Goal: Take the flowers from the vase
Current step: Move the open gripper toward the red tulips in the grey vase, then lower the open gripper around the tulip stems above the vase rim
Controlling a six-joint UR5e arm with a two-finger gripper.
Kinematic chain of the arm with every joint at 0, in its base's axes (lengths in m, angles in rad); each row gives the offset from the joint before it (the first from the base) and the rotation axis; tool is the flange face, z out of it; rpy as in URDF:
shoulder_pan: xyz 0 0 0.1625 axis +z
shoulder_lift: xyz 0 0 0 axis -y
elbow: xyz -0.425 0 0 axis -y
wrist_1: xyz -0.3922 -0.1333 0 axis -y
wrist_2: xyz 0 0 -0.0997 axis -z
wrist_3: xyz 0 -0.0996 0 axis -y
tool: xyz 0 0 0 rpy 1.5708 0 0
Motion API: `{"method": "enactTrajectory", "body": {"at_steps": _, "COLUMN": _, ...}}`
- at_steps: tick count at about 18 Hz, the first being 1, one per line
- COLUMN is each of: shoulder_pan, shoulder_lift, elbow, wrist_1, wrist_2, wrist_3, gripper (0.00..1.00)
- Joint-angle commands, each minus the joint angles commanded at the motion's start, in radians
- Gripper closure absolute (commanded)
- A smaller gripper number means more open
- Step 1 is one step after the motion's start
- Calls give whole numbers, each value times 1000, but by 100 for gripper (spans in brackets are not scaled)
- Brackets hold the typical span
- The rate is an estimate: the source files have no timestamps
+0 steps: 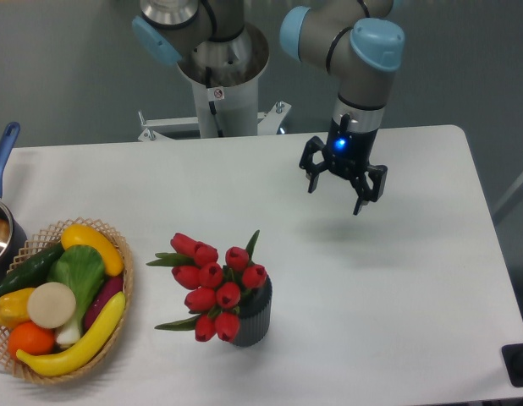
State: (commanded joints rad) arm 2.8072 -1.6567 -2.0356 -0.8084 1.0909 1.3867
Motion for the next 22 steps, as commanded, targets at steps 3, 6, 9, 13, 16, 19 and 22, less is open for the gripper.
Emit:
{"method": "enactTrajectory", "body": {"at_steps": 3, "shoulder_pan": -8, "shoulder_lift": 17, "elbow": 0, "wrist_1": 3, "wrist_2": -112, "wrist_3": 0, "gripper": 0}}
{"method": "enactTrajectory", "body": {"at_steps": 6, "shoulder_pan": -9, "shoulder_lift": 9, "elbow": -15, "wrist_1": 3, "wrist_2": -230, "wrist_3": 3, "gripper": 0}}
{"method": "enactTrajectory", "body": {"at_steps": 9, "shoulder_pan": -17, "shoulder_lift": -3, "elbow": -18, "wrist_1": 3, "wrist_2": -362, "wrist_3": 2, "gripper": 0}}
{"method": "enactTrajectory", "body": {"at_steps": 13, "shoulder_pan": -17, "shoulder_lift": -40, "elbow": 12, "wrist_1": 15, "wrist_2": -456, "wrist_3": 2, "gripper": 0}}
{"method": "enactTrajectory", "body": {"at_steps": 16, "shoulder_pan": -41, "shoulder_lift": -90, "elbow": 64, "wrist_1": 20, "wrist_2": -502, "wrist_3": 0, "gripper": 0}}
{"method": "enactTrajectory", "body": {"at_steps": 19, "shoulder_pan": -72, "shoulder_lift": -141, "elbow": 97, "wrist_1": 21, "wrist_2": -566, "wrist_3": 0, "gripper": 0}}
{"method": "enactTrajectory", "body": {"at_steps": 22, "shoulder_pan": -77, "shoulder_lift": -175, "elbow": 106, "wrist_1": 20, "wrist_2": -649, "wrist_3": -2, "gripper": 0}}
